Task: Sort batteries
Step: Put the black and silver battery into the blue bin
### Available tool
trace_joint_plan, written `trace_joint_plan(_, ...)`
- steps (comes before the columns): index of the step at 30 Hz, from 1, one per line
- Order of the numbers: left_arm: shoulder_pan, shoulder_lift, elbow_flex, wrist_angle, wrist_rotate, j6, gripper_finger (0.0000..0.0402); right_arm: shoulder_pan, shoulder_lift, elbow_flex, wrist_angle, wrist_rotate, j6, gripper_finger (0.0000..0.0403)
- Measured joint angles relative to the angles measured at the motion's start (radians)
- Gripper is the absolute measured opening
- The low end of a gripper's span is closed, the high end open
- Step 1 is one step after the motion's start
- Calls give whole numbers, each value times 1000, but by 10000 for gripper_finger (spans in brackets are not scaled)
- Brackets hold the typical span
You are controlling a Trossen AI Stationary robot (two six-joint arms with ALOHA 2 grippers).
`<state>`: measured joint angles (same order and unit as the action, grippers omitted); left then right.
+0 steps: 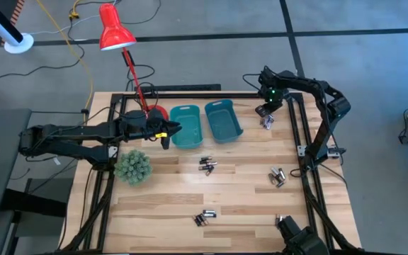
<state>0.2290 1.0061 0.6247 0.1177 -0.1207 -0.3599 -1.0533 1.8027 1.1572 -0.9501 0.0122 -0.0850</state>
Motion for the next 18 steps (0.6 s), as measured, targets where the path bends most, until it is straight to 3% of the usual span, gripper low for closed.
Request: trace_joint_plan(18,0,0,0,0,0,-4,102,2,5,0,-5,20,36,120)
